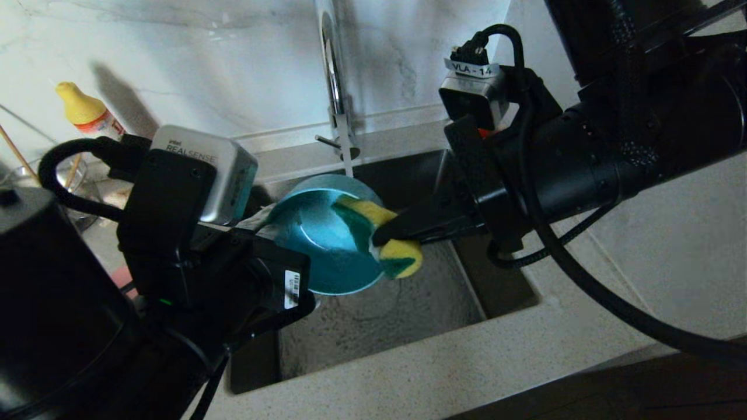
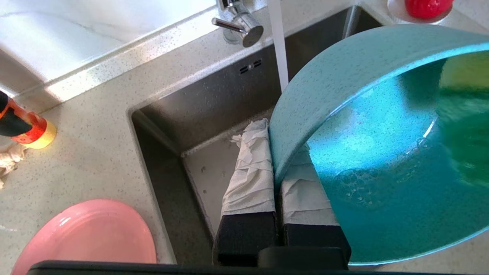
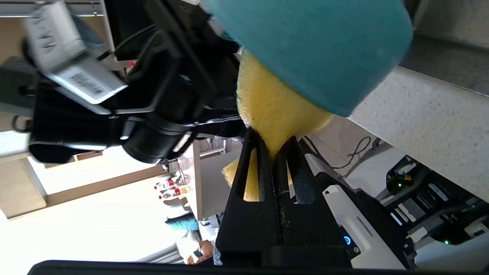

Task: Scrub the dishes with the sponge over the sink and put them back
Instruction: Wipe the bowl

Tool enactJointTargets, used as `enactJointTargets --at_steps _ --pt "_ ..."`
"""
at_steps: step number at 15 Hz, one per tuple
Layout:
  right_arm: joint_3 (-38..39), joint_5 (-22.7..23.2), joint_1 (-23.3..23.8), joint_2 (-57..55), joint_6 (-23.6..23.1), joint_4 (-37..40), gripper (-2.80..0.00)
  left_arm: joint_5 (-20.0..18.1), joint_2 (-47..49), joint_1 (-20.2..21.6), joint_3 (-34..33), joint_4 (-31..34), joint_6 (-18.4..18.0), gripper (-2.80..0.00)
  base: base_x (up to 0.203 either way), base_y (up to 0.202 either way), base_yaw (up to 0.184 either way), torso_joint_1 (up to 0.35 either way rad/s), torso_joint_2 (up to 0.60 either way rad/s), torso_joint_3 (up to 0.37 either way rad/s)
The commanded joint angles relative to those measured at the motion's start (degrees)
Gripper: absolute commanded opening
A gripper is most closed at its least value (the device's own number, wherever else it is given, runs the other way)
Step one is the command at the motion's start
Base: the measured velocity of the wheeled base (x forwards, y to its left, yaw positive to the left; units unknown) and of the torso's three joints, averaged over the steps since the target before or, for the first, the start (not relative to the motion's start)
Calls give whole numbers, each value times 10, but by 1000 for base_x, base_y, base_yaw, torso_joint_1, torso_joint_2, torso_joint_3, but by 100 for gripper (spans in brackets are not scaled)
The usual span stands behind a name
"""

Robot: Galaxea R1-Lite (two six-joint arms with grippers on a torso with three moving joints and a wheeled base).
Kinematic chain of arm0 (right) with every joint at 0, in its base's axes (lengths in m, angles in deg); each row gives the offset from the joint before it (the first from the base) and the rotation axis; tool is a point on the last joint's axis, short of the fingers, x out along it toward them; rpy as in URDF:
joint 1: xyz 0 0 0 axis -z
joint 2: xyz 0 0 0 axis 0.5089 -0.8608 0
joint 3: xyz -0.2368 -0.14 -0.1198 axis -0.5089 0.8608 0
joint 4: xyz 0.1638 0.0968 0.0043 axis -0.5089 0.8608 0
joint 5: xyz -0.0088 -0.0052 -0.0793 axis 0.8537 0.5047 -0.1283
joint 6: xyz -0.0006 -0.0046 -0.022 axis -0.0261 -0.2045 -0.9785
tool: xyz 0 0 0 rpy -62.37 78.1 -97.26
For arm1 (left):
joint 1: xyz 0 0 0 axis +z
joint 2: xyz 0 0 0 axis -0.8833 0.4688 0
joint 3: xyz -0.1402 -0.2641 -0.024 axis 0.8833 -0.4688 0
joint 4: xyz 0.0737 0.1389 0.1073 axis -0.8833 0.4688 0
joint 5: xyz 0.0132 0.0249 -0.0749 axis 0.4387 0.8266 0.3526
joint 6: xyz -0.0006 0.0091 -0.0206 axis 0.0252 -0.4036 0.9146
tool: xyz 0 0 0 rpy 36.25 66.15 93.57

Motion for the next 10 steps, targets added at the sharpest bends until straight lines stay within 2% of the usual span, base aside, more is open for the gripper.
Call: enactJointTargets --at_steps 1,7,10 --pt "0 3 -9 12 3 3 -280 3 2 0 -1 -3 0 -280 0 0 0 0 0 0" --pt "38 0 -57 42 3 35 -280 3 8 9 4 -2 8 -280 0 0 0 0 0 0" --pt "41 0 -66 78 4 44 -280 3 9 17 0 -2 9 -280 0 0 0 0 0 0"
